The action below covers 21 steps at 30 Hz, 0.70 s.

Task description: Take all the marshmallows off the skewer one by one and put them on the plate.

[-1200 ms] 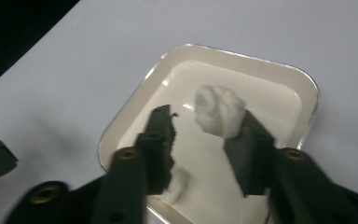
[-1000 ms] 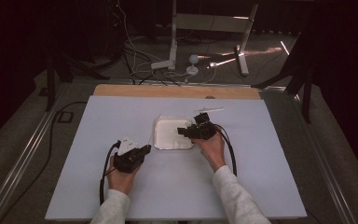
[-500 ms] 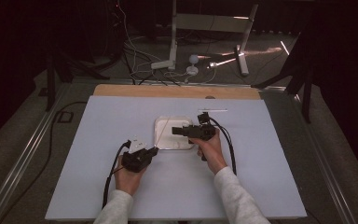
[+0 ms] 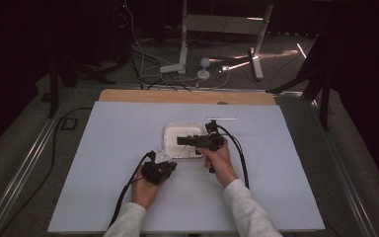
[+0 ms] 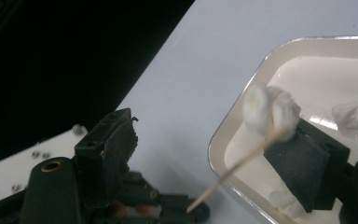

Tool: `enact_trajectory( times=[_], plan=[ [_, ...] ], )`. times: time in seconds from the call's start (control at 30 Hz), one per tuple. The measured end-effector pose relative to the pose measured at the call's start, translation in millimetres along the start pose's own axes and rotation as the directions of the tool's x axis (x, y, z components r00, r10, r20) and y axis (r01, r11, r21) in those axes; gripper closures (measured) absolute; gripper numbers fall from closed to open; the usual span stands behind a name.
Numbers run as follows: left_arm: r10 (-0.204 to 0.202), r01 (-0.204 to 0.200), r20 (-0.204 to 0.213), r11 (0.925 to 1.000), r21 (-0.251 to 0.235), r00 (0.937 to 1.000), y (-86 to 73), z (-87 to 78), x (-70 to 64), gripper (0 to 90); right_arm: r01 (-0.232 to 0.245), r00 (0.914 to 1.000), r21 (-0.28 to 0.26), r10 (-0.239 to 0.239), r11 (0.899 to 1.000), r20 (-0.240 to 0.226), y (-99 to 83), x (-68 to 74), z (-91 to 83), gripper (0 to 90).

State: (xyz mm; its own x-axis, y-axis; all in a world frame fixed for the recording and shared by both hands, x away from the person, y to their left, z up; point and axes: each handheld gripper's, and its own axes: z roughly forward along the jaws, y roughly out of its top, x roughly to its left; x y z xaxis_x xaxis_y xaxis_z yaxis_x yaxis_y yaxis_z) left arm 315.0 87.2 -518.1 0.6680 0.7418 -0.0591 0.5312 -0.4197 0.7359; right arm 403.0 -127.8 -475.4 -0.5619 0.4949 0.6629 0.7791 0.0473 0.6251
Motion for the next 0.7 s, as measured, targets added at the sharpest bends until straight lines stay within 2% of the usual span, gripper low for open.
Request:
enact_trajectory(
  times=[0.17,0.3,0.53,0.7],
  plan=[
    [-0.040,0.040,-0.015,0.9992,0.003,0.9991,-1.3,-0.8,6.9,89.6,-0.006,1.0000,0.010,0.006,1.000,0.005,-1.7,0.5,-1.7,24.1],
    [-0.055,0.055,-0.005,0.9985,-0.005,0.9985,-0.8,-1.2,8.6,89.4,0.005,0.9997,0.003,-0.005,1.000,0.023,-2.3,1.4,-6.8,24.1],
    [-0.131,0.132,0.003,0.9909,-0.030,0.9913,6.1,-5.7,18.8,89.0,0.029,0.9982,-0.023,-0.028,0.999,0.054,-5.0,3.1,-19.4,24.1],
    [-0.157,0.157,0.006,0.9871,-0.031,0.9876,18.0,-1.7,22.9,89.0,0.028,0.9972,-0.045,-0.025,0.999,0.071,-9.6,-0.6,-27.2,24.1]
  ],
)
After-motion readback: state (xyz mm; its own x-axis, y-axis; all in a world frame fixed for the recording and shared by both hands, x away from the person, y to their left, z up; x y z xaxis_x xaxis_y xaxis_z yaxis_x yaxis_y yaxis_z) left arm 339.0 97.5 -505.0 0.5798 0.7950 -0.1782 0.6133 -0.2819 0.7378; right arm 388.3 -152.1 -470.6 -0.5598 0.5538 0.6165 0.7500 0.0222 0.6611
